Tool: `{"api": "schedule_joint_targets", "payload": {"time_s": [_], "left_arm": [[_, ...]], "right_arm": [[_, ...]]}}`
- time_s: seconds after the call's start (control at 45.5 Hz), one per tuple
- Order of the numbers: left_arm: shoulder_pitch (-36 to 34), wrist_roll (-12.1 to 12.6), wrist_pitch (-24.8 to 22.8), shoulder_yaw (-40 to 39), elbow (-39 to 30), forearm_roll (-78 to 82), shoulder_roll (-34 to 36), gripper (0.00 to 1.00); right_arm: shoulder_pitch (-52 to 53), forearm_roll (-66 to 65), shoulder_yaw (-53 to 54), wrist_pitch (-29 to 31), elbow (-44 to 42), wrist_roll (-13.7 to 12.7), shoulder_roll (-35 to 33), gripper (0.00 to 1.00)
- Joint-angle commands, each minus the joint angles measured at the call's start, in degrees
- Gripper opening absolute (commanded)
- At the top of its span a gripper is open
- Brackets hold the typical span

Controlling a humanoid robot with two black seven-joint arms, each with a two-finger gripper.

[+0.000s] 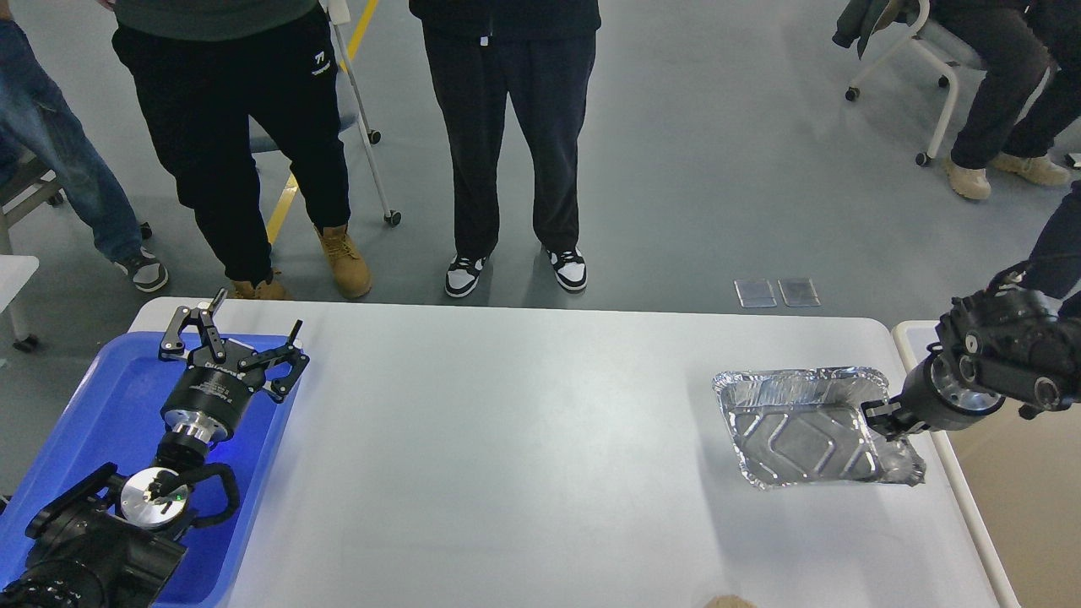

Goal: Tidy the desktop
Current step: 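Lift the foil tray with the right gripper and carry it toward the bin, then lower the foil tray into the beige bin and release it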

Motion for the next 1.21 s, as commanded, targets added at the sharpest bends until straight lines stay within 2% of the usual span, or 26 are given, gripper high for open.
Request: {"api": "schedule_joint_targets", "payload": {"time_s": [0.0, 0.11, 0.308, 0.571, 0.725, 0.791, 0.945, 1.077, 1.121, 1.187], "left_arm": [[0.0, 0.0, 0.0, 0.0, 0.0, 0.0, 0.0, 1.0], [0.0, 0.0, 0.0, 0.0, 0.0, 0.0, 0.0, 1.0], [0.0, 0.0, 0.0, 0.0, 0.0, 0.1, 0.0, 1.0], [0.0, 0.0, 0.0, 0.0, 0.0, 0.1, 0.1, 1.0], [0.0, 0.1, 0.0, 0.0, 0.0, 0.1, 0.1, 1.0], [0.0, 0.0, 0.0, 0.0, 0.0, 0.1, 0.1, 1.0], [0.0, 0.0, 0.0, 0.0, 0.0, 0.1, 0.1, 1.0], [0.0, 0.0, 0.0, 0.0, 0.0, 0.1, 0.1, 1.0], [0.0, 0.0, 0.0, 0.0, 0.0, 0.0, 0.1, 1.0], [0.0, 0.0, 0.0, 0.0, 0.0, 0.0, 0.1, 1.0]], "right_arm": [[14.6, -0.5, -2.9, 8.7, 6.1, 0.2, -6.0, 0.0], [22.8, -0.5, -6.2, 13.0, 9.4, 0.2, -7.6, 0.0], [34.4, -0.5, -9.2, 13.0, 12.3, 0.1, -8.9, 0.0], [36.7, -1.2, -9.3, 13.0, 11.4, -0.3, -9.1, 0.0], [34.5, -1.5, -9.4, 13.0, 4.2, -0.4, -12.8, 0.0], [31.0, -0.6, -9.3, 7.7, -0.4, -0.4, -14.8, 0.0], [20.0, 4.5, -8.5, -10.3, -9.6, -0.5, -19.5, 0.0], [8.6, 20.3, -7.3, -22.2, -16.6, -1.2, -20.5, 0.0], [2.1, 31.9, -6.4, -27.9, -21.7, -2.2, -19.7, 0.0], [-2.8, 41.3, -4.2, -31.2, -25.3, -3.8, -18.2, 0.0]]}}
